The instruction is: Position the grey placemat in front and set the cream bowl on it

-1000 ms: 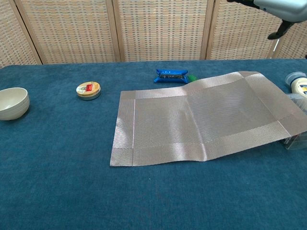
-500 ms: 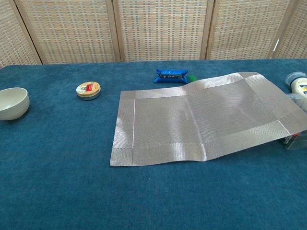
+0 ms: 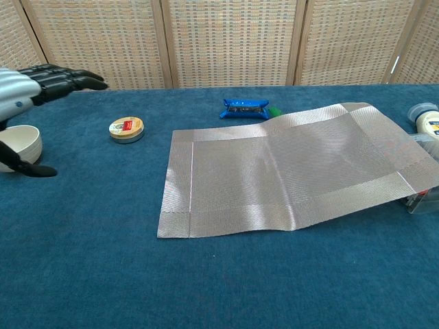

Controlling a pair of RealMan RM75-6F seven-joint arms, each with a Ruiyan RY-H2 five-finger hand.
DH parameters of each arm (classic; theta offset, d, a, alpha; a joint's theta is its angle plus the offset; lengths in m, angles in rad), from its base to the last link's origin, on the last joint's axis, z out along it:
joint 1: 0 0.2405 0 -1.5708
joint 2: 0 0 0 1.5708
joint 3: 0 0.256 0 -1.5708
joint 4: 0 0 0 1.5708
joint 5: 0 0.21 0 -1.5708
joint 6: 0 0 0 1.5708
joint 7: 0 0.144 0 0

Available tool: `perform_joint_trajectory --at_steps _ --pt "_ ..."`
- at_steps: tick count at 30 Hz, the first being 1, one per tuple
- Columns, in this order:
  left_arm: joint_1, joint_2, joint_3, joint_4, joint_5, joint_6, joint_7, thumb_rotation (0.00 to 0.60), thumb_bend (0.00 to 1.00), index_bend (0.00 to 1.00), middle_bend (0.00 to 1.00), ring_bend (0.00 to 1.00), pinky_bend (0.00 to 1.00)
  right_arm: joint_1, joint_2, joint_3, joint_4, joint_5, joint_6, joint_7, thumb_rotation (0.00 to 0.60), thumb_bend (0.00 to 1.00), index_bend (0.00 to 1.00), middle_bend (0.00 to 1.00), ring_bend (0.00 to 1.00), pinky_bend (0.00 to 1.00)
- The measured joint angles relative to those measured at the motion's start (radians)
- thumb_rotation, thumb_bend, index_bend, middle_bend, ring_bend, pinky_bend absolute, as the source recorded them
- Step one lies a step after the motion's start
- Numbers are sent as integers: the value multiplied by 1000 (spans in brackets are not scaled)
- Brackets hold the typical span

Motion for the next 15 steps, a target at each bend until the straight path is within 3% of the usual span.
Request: perform_joint_trajectory --at_steps 6,15 --pt "-103 -92 -6 128 18 -111 -33 600 0 135 0 0 0 -2 -19 11 36 20 -11 24 600 0 0 0 0 0" --pt "-207 -231 2 338 22 -199 -90 600 0 147 0 0 0 -2 -26 32 57 41 -19 46 600 0 0 0 0 0"
